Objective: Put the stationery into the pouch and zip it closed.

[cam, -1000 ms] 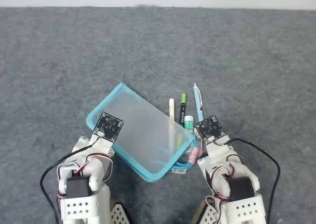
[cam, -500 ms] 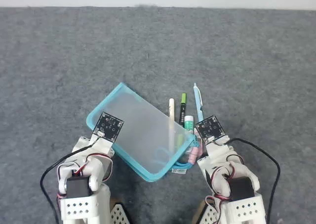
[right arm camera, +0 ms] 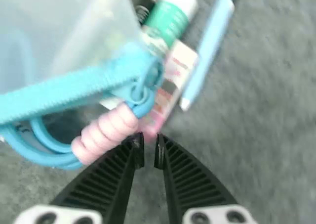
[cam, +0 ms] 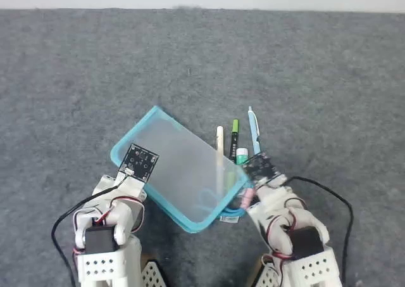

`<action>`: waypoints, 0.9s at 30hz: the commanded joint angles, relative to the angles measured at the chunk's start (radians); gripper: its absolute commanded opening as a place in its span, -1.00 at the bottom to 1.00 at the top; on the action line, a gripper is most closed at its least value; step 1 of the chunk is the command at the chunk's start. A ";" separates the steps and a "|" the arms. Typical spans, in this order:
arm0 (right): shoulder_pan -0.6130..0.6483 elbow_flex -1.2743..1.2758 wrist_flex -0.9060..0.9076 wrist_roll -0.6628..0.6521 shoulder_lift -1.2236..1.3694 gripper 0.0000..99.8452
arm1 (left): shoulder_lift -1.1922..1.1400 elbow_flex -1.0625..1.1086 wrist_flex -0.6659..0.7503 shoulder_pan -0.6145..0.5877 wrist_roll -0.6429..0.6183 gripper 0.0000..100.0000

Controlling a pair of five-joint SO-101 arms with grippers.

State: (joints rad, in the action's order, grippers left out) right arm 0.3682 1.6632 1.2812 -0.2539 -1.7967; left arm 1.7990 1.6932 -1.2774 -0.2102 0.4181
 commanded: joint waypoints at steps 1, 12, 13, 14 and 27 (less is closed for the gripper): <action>0.088 0.020 -0.067 0.006 -0.018 -0.91 | 0.011 -0.007 -0.002 -0.006 0.003 -0.97; -0.208 -0.147 -0.231 -0.063 -0.008 -0.90 | 0.011 -0.007 -0.002 -0.002 0.003 -0.97; -0.243 -0.167 -0.236 -0.091 -0.007 -0.90 | 0.011 -0.007 -0.002 -0.003 0.003 -0.97; -0.255 -0.184 -0.236 -0.106 -0.007 -0.90 | 0.011 -0.007 -0.002 -0.005 0.003 -0.97; -0.030 -0.566 -0.157 -0.104 0.725 -0.90 | 0.006 -0.007 0.160 -0.011 0.000 -0.97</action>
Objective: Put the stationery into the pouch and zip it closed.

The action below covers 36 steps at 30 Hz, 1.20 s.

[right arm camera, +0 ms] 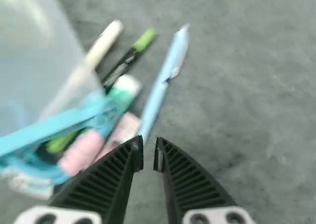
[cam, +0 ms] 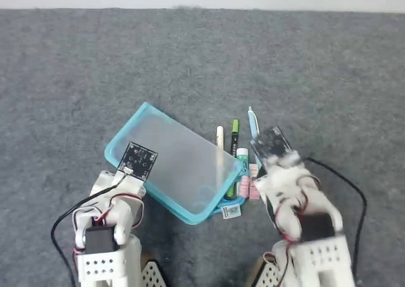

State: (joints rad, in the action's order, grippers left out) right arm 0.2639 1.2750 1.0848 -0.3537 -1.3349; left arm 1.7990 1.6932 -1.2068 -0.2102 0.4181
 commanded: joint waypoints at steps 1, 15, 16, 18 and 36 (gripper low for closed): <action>0.105 -0.222 0.058 0.002 0.341 -0.90 | 0.006 -0.013 0.087 -0.025 0.000 -0.97; 0.286 -0.239 -0.021 0.098 0.593 -0.90 | -0.612 -0.503 0.037 -0.129 -0.003 -0.84; 0.285 -0.236 -0.044 0.107 0.593 -0.90 | -0.681 -0.536 0.037 -0.117 -0.011 -0.84; 0.277 -0.235 -0.081 0.120 0.596 -0.90 | -0.793 -0.591 0.037 -0.089 -0.055 -0.84; 0.015 -0.776 -0.280 0.126 1.276 -0.67 | -0.937 -0.467 0.413 -0.026 -0.316 -0.84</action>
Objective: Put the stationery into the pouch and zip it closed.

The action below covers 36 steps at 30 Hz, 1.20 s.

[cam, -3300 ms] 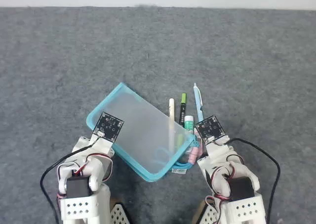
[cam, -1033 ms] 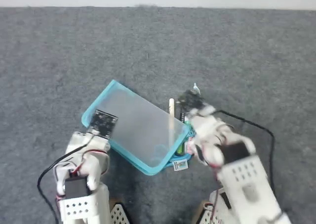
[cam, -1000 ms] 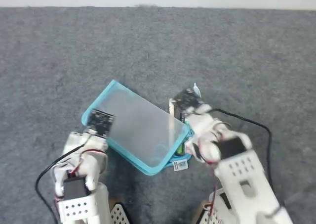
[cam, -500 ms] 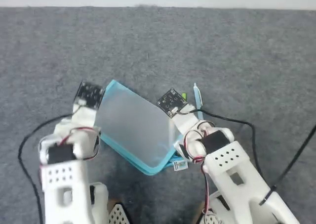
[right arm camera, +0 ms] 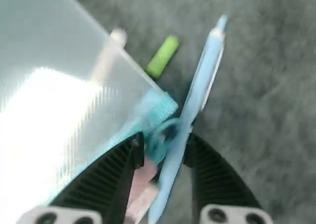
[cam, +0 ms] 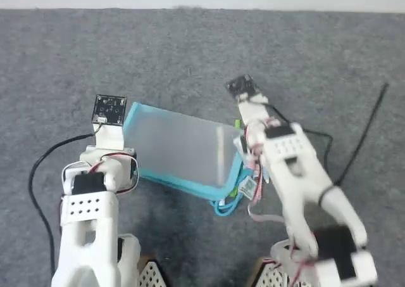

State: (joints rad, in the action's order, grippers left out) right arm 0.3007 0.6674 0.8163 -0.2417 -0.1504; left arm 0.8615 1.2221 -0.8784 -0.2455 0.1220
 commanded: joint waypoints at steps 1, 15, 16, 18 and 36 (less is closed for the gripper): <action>-0.035 -0.221 -0.012 0.015 0.128 -0.67 | 0.000 0.013 0.100 0.009 -0.020 -0.84; -0.140 -0.290 0.117 0.054 0.180 -0.66 | -0.002 0.101 0.207 0.015 -0.020 -0.84; -0.131 -0.282 0.104 0.058 0.179 -0.66 | -0.002 0.101 0.207 0.015 -0.020 -0.84; -0.114 -0.282 0.094 0.060 0.179 -0.66 | -0.002 0.101 0.207 0.014 -0.020 -0.84; -0.061 -0.247 0.065 0.143 0.166 -0.66 | -0.002 0.101 0.210 0.018 -0.020 -0.84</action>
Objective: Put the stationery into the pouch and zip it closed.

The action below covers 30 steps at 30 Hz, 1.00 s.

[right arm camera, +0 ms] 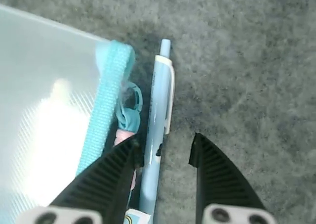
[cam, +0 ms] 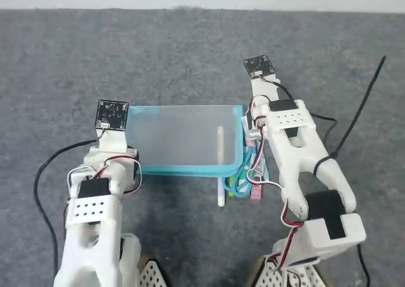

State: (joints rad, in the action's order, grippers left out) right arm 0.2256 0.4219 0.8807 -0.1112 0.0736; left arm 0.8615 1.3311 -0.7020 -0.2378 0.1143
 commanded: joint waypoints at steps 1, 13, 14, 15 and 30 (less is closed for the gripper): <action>0.015 -0.002 0.002 0.012 -0.058 -0.66 | -0.002 -0.008 0.034 0.011 -0.012 -0.84; 0.022 0.206 -0.048 0.008 -0.335 -0.66 | 0.000 0.010 0.034 0.072 -0.012 -0.84; 0.030 0.244 -0.077 0.005 -0.363 -0.66 | 0.000 0.012 0.034 0.078 -0.012 -0.84; 0.041 0.279 -0.101 0.005 -0.384 -0.66 | 0.000 0.013 0.034 0.081 -0.012 -0.84; 0.068 0.261 -0.174 0.003 -0.200 -0.66 | 0.000 0.030 0.032 0.078 -0.012 -0.84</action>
State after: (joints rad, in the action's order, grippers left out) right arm 0.3115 0.7319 0.7165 -0.1097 -0.1396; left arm 0.8615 1.3709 -0.6989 -0.1672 0.1128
